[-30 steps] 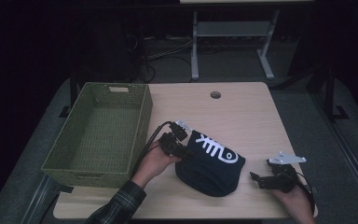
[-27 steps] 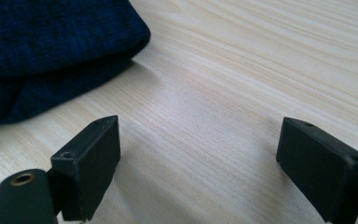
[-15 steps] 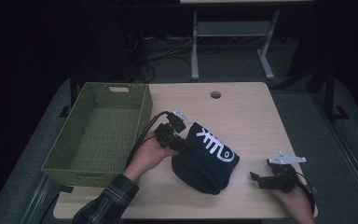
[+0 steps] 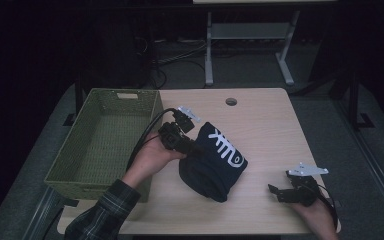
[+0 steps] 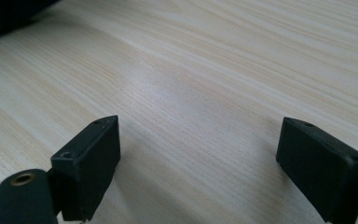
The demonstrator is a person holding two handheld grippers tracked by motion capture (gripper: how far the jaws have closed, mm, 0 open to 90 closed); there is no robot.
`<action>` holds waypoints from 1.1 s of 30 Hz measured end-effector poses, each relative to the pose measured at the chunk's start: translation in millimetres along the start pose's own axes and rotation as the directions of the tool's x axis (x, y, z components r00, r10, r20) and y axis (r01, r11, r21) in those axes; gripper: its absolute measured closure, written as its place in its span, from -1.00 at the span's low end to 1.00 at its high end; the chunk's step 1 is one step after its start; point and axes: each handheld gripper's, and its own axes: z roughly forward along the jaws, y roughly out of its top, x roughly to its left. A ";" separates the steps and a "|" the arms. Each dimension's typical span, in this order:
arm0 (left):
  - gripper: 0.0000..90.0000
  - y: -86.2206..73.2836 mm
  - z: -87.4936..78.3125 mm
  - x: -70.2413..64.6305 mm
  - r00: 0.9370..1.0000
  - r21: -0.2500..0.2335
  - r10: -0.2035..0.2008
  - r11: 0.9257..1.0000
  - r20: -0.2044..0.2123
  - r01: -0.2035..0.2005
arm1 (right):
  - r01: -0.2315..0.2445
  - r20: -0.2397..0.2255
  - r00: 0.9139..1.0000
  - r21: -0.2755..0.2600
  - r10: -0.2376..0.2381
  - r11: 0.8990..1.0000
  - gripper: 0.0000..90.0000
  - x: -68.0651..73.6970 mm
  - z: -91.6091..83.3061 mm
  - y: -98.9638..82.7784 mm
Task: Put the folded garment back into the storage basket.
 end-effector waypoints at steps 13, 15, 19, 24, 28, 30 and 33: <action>0.63 -2.7 -45.2 7.6 1.000 -0.024 -0.011 1.000 -0.026 0.010 | 0.003 0.001 1.000 -0.001 -0.003 1.000 -0.70 -0.2 0.1 -0.1; 0.63 -4.3 -53.6 9.5 1.000 -0.034 -0.018 0.999 -0.026 0.017 | 0.000 -0.001 1.000 0.000 0.000 1.000 -0.70 0.0 0.0 0.0; 0.63 -8.1 -67.7 12.5 0.999 -0.049 -0.032 0.998 -0.033 0.030 | 0.001 0.000 1.000 -0.001 -0.001 1.000 -0.70 -0.1 0.1 0.0; 0.63 -10.2 -86.7 14.4 0.998 -0.052 -0.033 0.998 -0.061 0.030 | 0.001 0.000 1.000 -0.001 -0.001 1.000 -0.70 -0.1 0.1 0.0; 0.63 -11.7 -102.6 15.6 0.996 -0.071 -0.039 0.997 -0.075 0.034 | 0.001 0.000 1.000 -0.001 -0.001 1.000 -0.70 -0.1 0.1 0.0; 0.63 -12.3 -110.2 16.3 0.996 -0.078 -0.042 0.996 -0.075 0.036 | 0.007 0.001 1.000 -0.002 -0.007 1.000 -0.70 -0.6 0.3 -0.1; 0.63 -13.8 -121.9 16.1 0.995 -0.096 -0.055 0.994 -0.083 0.047 | 0.001 0.001 1.000 -0.001 -0.001 1.000 -0.70 -0.1 0.1 0.0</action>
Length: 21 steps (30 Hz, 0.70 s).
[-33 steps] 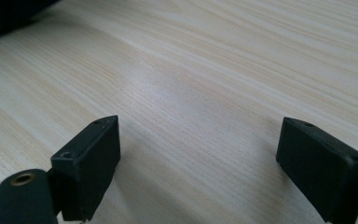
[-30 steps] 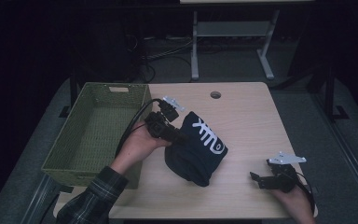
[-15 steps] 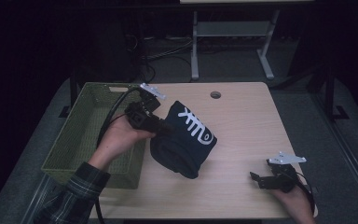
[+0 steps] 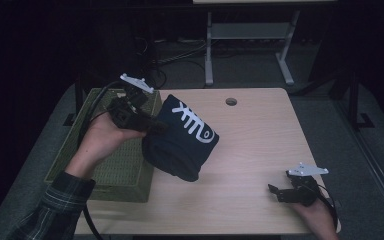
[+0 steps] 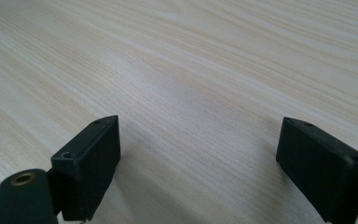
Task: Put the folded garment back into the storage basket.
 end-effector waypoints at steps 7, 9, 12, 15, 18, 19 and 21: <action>0.63 -4.5 -24.9 5.5 1.000 -0.028 -0.012 1.000 -0.020 0.012 | 0.000 0.000 1.000 0.000 0.000 1.000 -0.70 0.0 0.0 0.0; 0.63 -7.4 -32.0 8.0 0.999 -0.040 -0.024 0.999 -0.023 0.023 | 0.001 0.000 1.000 0.000 -0.001 1.000 -0.70 -0.1 0.0 0.0; 0.63 -11.7 -42.1 11.8 0.999 -0.051 -0.035 0.998 -0.032 0.033 | 0.001 0.000 1.000 0.000 -0.001 1.000 -0.70 -0.1 0.0 0.0; 0.63 -16.1 -52.8 14.6 0.998 -0.062 -0.047 0.997 -0.045 0.044 | -0.001 0.001 1.000 0.000 0.001 1.000 -0.70 0.0 0.0 0.0; 0.63 -20.4 -62.0 17.6 0.997 -0.068 -0.054 0.996 -0.059 0.050 | 0.000 0.001 1.000 -0.001 0.000 1.000 -0.70 -0.1 0.1 0.0; 0.63 -22.3 -64.6 18.4 0.996 -0.078 -0.067 0.995 -0.063 0.062 | 0.000 0.001 1.000 0.000 0.000 1.000 -0.70 -0.1 0.0 0.0; 0.63 -26.8 -71.9 21.7 0.994 -0.086 -0.075 0.994 -0.075 0.069 | 0.000 0.001 1.000 0.000 0.000 1.000 -0.70 -0.1 0.0 0.0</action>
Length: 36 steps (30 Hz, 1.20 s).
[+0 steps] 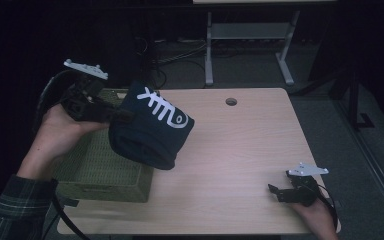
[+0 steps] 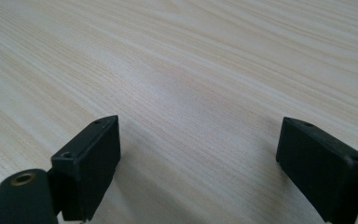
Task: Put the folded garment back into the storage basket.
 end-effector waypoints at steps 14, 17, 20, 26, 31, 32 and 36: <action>0.63 -25.4 -40.2 25.9 0.995 -0.060 -0.077 0.996 -0.066 0.074 | -0.003 0.002 1.000 0.000 0.003 1.000 -0.70 0.0 0.0 0.0; 0.63 -32.7 -46.5 32.3 0.992 -0.064 -0.098 0.994 -0.083 0.093 | -0.004 0.002 1.000 0.000 0.004 1.000 -0.70 0.0 0.0 0.0; 0.63 -40.0 -47.9 38.4 0.988 -0.060 -0.118 0.992 -0.097 0.113 | -0.003 0.002 1.000 0.000 0.003 1.000 -0.70 0.0 0.0 0.0; 0.63 -51.3 -47.0 48.3 0.983 -0.063 -0.149 0.988 -0.105 0.143 | -0.003 0.002 1.000 0.001 0.003 1.000 -0.70 -0.1 -0.1 0.1; 0.63 -61.1 -41.4 57.9 0.977 -0.048 -0.175 0.984 -0.125 0.170 | -0.003 0.002 1.000 0.000 0.003 1.000 -0.70 -0.2 0.0 0.0; 0.63 -62.5 -40.2 59.2 0.976 -0.046 -0.179 0.984 -0.128 0.174 | 0.000 0.002 1.000 0.000 0.000 1.000 -0.70 -0.4 0.1 0.0; 0.63 -70.0 -33.7 66.6 0.971 -0.036 -0.198 0.980 -0.137 0.195 | -0.003 0.004 1.000 -0.001 0.004 1.000 -0.70 -0.1 0.1 0.0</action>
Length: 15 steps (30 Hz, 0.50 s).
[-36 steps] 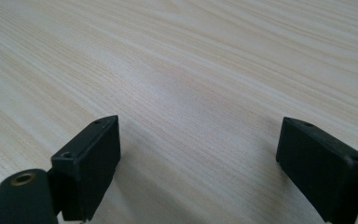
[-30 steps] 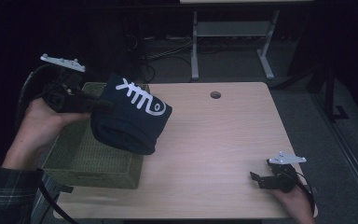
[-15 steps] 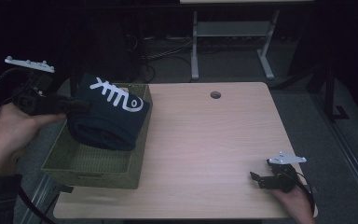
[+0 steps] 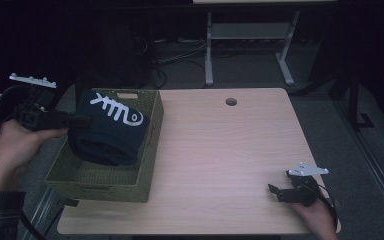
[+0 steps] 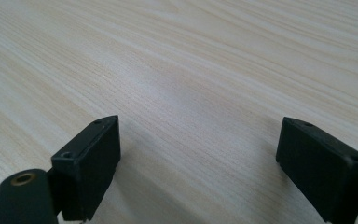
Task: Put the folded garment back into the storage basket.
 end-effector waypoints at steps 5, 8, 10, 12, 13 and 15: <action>0.63 -6.4 8.1 8.1 1.000 0.013 -0.022 1.000 -0.009 0.022 | 0.000 0.000 1.000 0.001 0.000 1.000 -0.70 0.0 0.0 0.0; 0.62 -10.0 15.0 11.6 0.999 0.022 -0.032 0.999 -0.015 0.032 | 0.000 0.000 1.000 0.001 0.000 1.000 -0.70 0.0 -0.1 0.0; 0.62 -12.2 20.5 13.9 0.999 0.034 -0.039 0.999 -0.019 0.039 | 0.001 0.000 1.000 0.000 -0.001 1.000 -0.70 -0.1 0.0 0.0; 0.62 -14.7 26.7 16.4 0.999 0.046 -0.045 0.998 -0.022 0.046 | 0.001 -0.003 1.000 0.001 -0.001 1.000 -0.70 0.0 -0.2 0.0; 0.62 -16.0 29.9 17.5 0.999 0.050 -0.050 0.997 -0.021 0.051 | 0.000 -0.003 1.000 0.001 0.000 1.000 -0.70 0.0 -0.2 0.0; 0.62 -18.3 35.6 19.6 0.998 0.061 -0.056 0.997 -0.020 0.057 | -0.002 -0.003 1.000 0.003 0.002 1.000 -0.70 0.2 -0.2 0.0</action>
